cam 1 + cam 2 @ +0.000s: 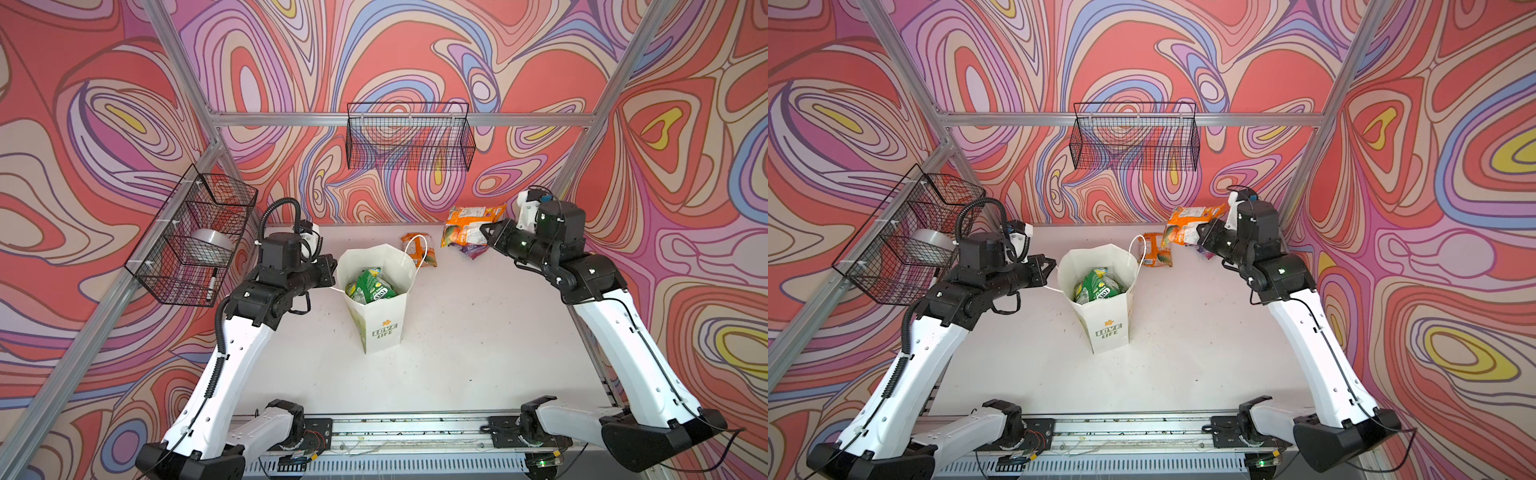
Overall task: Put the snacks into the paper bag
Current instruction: 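Lift the orange Fruits packet with the right gripper and carry it over the bag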
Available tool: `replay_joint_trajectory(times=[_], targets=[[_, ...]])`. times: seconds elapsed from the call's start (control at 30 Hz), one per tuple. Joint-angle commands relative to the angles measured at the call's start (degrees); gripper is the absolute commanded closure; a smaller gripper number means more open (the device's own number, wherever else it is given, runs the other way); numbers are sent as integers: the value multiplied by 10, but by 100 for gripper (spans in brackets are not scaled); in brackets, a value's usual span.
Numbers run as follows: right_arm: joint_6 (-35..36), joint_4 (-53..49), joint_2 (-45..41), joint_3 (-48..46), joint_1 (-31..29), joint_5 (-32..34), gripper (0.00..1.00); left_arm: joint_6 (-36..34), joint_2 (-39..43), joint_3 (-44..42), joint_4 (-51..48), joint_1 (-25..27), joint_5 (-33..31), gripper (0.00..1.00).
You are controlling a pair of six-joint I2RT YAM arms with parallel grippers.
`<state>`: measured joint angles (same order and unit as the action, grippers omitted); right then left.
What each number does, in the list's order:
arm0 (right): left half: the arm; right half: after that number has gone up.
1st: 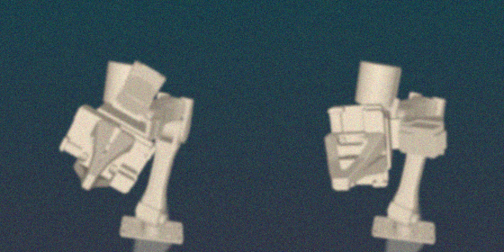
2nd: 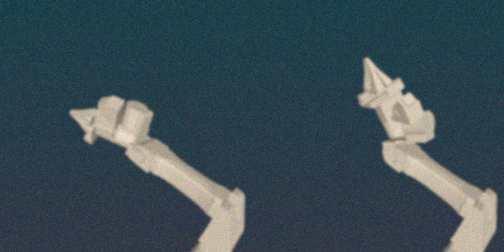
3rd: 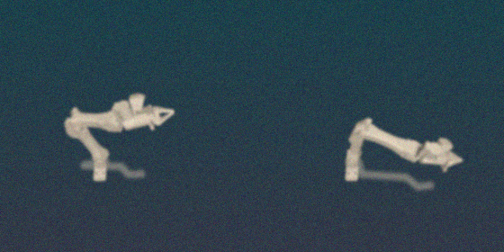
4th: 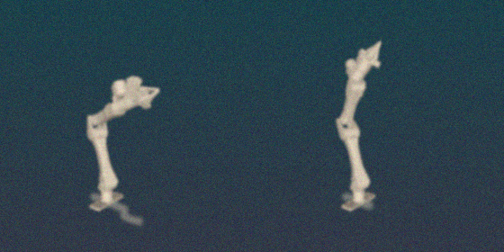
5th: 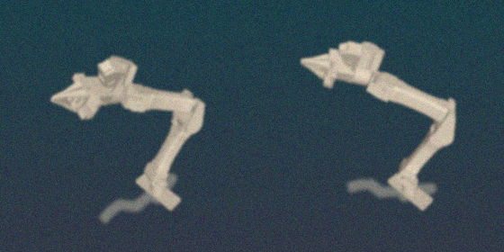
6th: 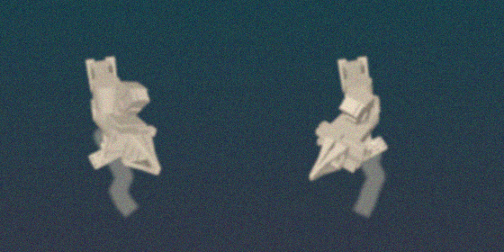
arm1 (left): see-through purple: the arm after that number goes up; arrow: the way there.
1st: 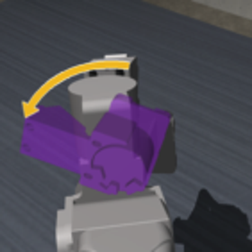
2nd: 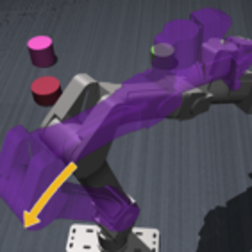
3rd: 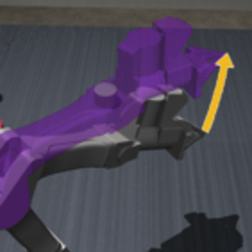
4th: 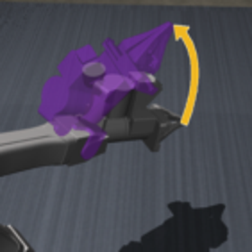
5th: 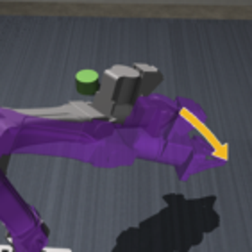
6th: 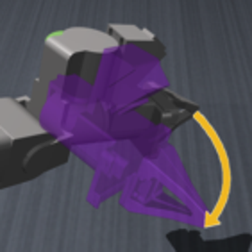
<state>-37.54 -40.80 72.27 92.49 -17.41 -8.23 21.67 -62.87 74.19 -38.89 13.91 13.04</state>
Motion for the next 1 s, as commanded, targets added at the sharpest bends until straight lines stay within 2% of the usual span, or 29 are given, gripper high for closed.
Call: replay_joint_trajectory(times=[0.0, 0.27, 0.47, 0.7, 0.97], targets=[[22, -9, 22, 64, -31, 18, 100, 2, 6, 3, 11, -4, 3, 100], [52, -19, 103, 177, -142, 45, 100, 1, 6, 2, 13, -3, 2, 100], [62, -13, 156, 214, -233, 75, 100, 2, 2, 2, 13, -4, 4, 100], [74, -30, 212, 230, -279, 82, 100, -3, 7, 3, 9, -4, -6, 100], [88, -41, 246, 210, -302, 93, 100, -1, 3, 3, 10, -4, 1, 100]])
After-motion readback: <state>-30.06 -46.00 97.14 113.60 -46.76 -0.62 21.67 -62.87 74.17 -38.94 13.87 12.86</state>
